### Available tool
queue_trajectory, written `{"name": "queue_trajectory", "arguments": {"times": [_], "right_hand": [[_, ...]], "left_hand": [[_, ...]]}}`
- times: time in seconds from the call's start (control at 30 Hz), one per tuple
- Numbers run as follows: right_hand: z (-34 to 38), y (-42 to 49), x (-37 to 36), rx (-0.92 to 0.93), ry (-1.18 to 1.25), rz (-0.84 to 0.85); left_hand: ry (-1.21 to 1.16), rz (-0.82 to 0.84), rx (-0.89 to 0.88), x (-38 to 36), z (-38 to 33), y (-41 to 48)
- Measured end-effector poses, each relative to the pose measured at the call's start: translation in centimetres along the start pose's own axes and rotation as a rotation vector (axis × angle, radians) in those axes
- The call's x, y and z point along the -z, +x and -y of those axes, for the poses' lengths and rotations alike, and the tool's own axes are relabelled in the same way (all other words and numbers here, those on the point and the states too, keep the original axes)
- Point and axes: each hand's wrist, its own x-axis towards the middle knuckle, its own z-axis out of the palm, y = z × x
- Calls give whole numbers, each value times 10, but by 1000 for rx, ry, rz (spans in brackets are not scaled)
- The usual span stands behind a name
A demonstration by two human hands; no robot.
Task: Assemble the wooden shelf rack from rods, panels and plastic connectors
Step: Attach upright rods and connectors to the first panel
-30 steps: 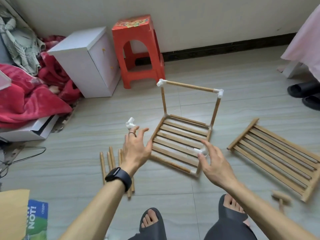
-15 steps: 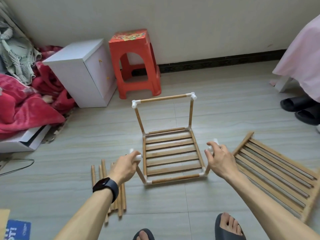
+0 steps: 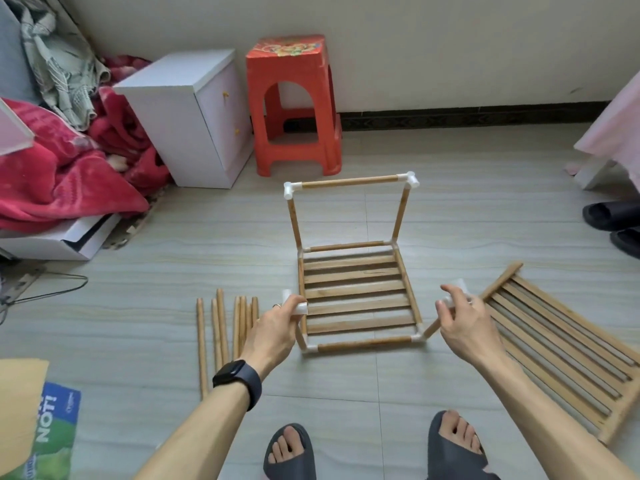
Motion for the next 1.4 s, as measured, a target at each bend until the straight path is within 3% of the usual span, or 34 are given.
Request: {"name": "queue_trajectory", "arguments": {"times": [0.23,0.3,0.4,0.5,0.63,0.8,1.0,1.17,1.4], "right_hand": [[11,-11,17,-65,-308,89],[24,-17,19,-70,-438,39],[61,-24,19,116,-521,-42],[114,-27,3,328,-422,139],[195,-23,-38,611,-351,391],[235,-18,-93,945,-439,382],[229,-1,-127,929,-274,393],[223,-3,-133,924,-225,415],[228,-9,-128,914,-278,467]], "left_hand": [[-63,-8,9,7,11,-4],[-143,-19,-6,10,13,-6],[-278,-84,8,13,22,-11],[-290,-70,124,8,48,-20],[-263,-11,415,-5,99,-30],[-162,88,761,-29,158,-39],[-70,130,1004,-60,212,-25],[47,157,1085,-84,233,-21],[-131,142,1097,-52,232,-14]]}}
